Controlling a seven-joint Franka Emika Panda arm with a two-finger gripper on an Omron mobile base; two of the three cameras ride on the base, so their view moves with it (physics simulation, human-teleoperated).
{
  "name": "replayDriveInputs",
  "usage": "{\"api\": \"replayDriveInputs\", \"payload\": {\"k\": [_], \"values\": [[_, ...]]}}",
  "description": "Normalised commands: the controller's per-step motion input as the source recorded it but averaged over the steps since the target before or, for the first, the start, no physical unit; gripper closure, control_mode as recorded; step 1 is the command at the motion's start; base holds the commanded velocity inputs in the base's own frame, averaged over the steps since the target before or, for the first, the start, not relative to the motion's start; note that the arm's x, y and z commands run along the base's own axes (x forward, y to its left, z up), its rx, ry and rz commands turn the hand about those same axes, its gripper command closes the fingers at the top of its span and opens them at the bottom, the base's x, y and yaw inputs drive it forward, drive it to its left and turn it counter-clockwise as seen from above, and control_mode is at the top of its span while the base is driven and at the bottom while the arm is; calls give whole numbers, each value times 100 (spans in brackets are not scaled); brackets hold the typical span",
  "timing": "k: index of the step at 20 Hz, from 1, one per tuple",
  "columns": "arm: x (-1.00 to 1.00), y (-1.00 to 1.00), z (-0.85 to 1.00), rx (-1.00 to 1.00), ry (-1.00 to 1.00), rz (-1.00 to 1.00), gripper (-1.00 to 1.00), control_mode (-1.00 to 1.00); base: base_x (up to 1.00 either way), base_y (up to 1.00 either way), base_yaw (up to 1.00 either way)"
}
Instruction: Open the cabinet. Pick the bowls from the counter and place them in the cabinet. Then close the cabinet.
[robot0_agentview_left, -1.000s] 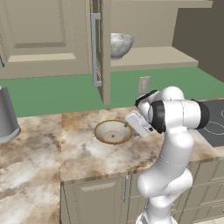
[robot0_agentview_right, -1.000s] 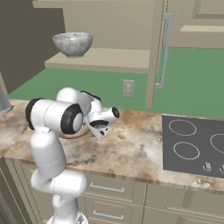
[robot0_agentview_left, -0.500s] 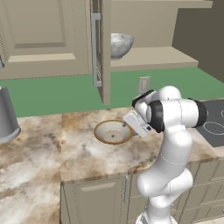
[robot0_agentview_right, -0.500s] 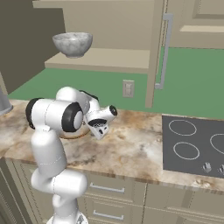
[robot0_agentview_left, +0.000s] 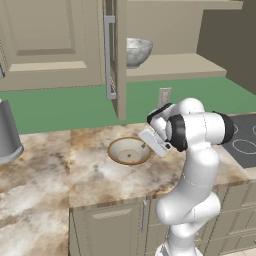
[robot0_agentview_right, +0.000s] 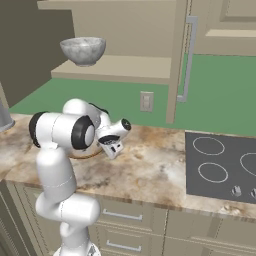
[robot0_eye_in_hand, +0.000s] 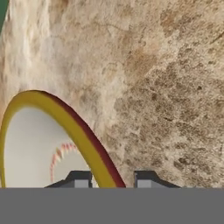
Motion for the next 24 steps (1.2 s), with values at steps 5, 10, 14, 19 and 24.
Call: {"api": "replayDriveInputs", "payload": {"k": [5,10,14,19,24], "values": [[2,32,-44,0,0,0,100,-100,0,0,0],[3,26,-39,0,0,0,100,-100,0,0,0],[-40,-6,9,1,-5,0,100,-100,0,0,0],[-58,-13,35,4,-4,-2,100,-100,0,0,0],[-62,-6,42,4,-2,-4,100,-100,0,0,0]]}}
